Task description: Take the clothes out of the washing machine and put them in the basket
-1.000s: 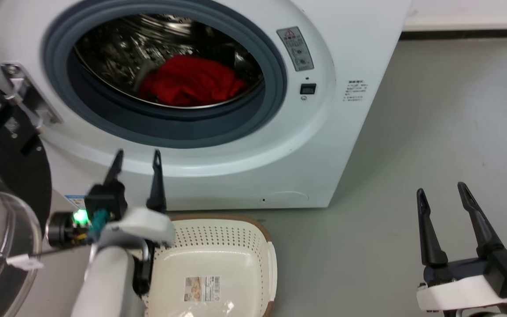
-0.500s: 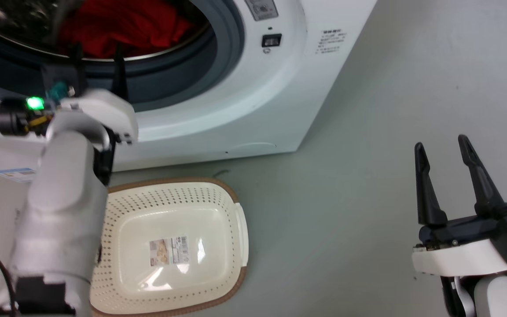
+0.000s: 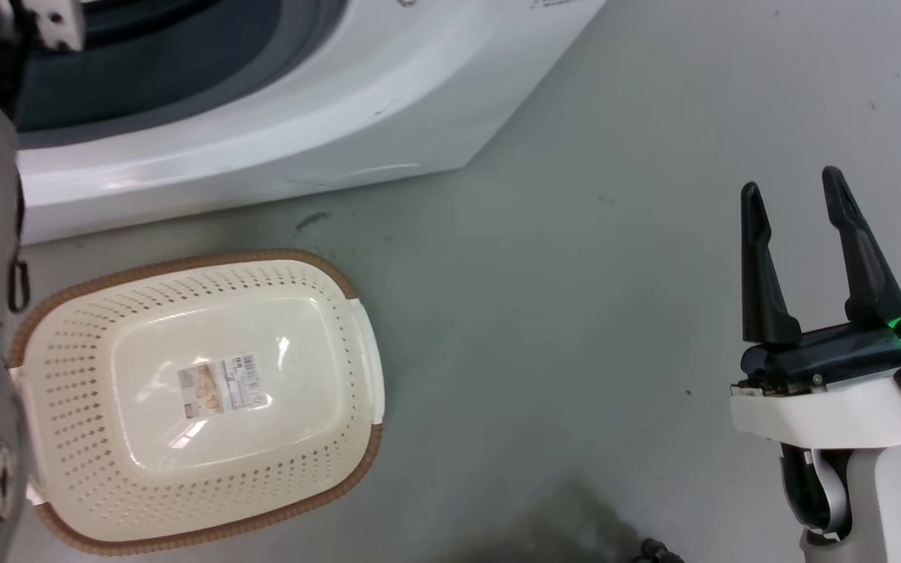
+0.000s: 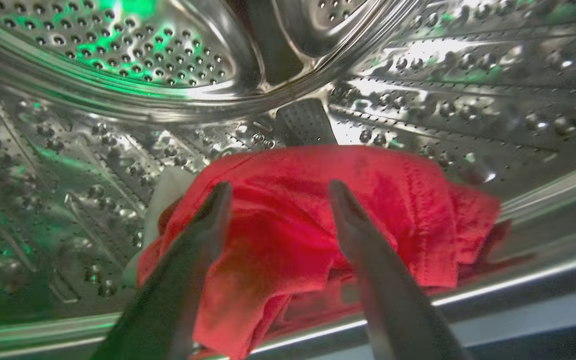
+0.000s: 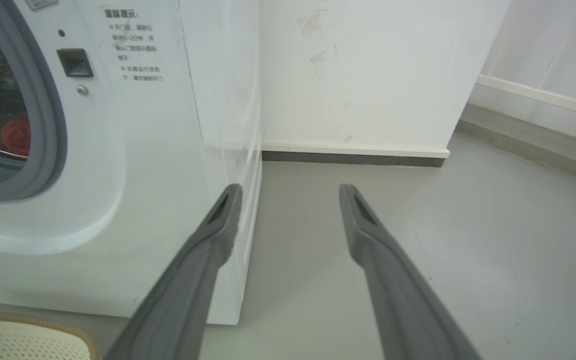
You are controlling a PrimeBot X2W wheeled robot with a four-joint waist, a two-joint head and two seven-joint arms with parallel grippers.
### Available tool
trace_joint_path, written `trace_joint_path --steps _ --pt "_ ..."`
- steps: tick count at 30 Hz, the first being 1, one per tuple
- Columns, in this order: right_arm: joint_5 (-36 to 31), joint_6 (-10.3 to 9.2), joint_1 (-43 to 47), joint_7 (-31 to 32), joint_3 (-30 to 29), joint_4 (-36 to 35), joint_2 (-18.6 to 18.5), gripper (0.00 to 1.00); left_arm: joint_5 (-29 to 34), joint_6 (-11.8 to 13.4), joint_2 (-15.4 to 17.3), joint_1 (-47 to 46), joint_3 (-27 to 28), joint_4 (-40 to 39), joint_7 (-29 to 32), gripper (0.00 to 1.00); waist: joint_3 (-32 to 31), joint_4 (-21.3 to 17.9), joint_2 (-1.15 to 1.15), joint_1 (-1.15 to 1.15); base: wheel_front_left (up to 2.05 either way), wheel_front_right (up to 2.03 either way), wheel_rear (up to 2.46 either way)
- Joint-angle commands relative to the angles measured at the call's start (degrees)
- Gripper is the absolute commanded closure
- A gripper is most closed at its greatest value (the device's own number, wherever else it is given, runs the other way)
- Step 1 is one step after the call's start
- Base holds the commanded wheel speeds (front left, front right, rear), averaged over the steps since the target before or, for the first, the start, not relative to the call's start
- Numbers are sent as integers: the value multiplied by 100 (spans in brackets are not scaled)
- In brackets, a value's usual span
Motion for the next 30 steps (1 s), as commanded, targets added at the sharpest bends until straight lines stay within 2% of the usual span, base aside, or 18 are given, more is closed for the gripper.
trace_joint_path --steps 1,4,15,29,30 --pt "53 -4 -110 -12 15 -43 11 0 27 -31 35 -82 -32 53 63 0 198 -146 0 -1 0 0 0" --pt "121 -4 -193 -12 45 -63 13 0 182 -86 193 -469 -254 194 346 0 403 -219 0 -1 0 0 0" --pt "274 -4 -376 -12 77 -139 12 0 168 -167 407 -1467 -536 606 1392 0 962 -373 0 -1 0 0 0" --pt "430 -4 -346 -12 103 -157 12 0 58 -181 400 -1469 -815 816 2021 0 1097 -455 0 -1 0 0 0" --pt "433 -4 -339 -12 106 -152 12 0 46 -182 391 -1450 -838 824 2036 25 1093 -453 0 -1 0 0 0"
